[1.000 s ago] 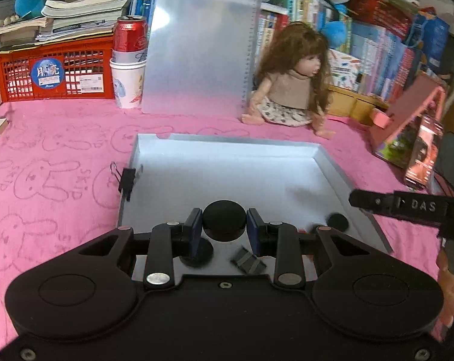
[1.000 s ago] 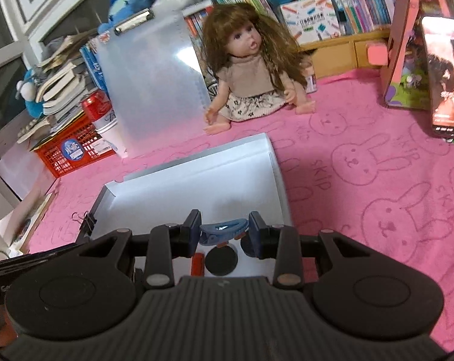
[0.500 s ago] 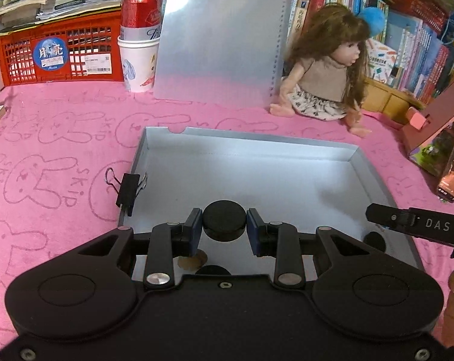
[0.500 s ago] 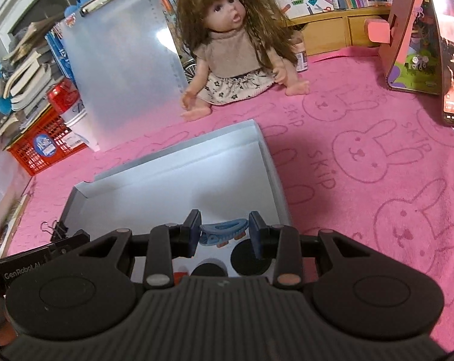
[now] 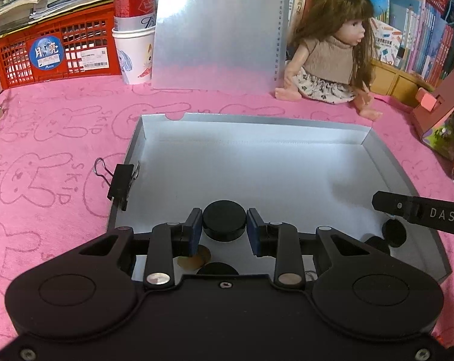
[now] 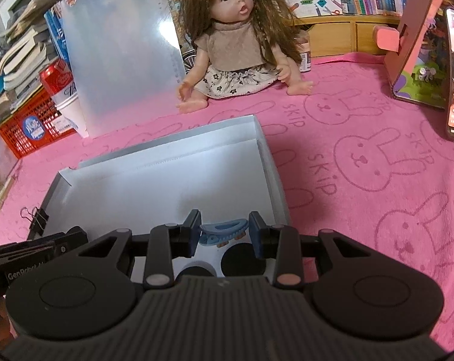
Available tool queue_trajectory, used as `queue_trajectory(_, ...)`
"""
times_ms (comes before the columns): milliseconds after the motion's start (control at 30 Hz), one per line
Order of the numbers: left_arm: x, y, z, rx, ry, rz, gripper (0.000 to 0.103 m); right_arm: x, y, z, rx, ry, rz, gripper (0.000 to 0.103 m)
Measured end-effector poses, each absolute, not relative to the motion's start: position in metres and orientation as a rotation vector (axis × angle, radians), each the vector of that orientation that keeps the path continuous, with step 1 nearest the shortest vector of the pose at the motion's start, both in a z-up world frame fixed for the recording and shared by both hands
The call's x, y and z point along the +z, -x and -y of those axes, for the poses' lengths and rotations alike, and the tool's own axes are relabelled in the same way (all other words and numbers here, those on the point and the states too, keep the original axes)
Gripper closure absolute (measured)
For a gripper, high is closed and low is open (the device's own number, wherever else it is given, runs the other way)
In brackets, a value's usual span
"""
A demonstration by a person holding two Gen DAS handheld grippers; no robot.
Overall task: Organize rigid objects
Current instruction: 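Carry the black disc and blue hair clip over the white box, then open both grippers to drop the disc and hair clip into the box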
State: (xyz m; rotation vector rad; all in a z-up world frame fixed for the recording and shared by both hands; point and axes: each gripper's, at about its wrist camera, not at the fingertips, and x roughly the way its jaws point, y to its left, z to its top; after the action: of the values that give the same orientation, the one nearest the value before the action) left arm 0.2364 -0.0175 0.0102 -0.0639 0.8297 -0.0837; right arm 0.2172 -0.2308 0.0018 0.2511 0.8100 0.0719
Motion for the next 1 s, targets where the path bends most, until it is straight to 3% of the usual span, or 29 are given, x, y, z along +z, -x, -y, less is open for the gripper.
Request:
queue_trajectory(767,0.005,-0.232,0.025,-0.079,0.009,-0.809,0.072,-0.004,-0.214,0.223,0.081,-0.208,-0.792,0.06)
queue_trajectory(833,0.005,-0.231,0.025,-0.082,0.002,-0.801,0.067,-0.004,-0.214,0.224,0.083,-0.213,-0.79,0.06)
queue_trajectory(933,0.008,-0.227,0.026,-0.077,-0.013,-0.779,0.059,-0.003,-0.211,0.225,0.085,-0.212,-0.781,0.045)
queue_trajectory(1000,0.012,-0.224,0.027,-0.081,-0.02,-0.768,0.056,0.0,-0.209,0.224,0.091,-0.209,-0.77,0.044)
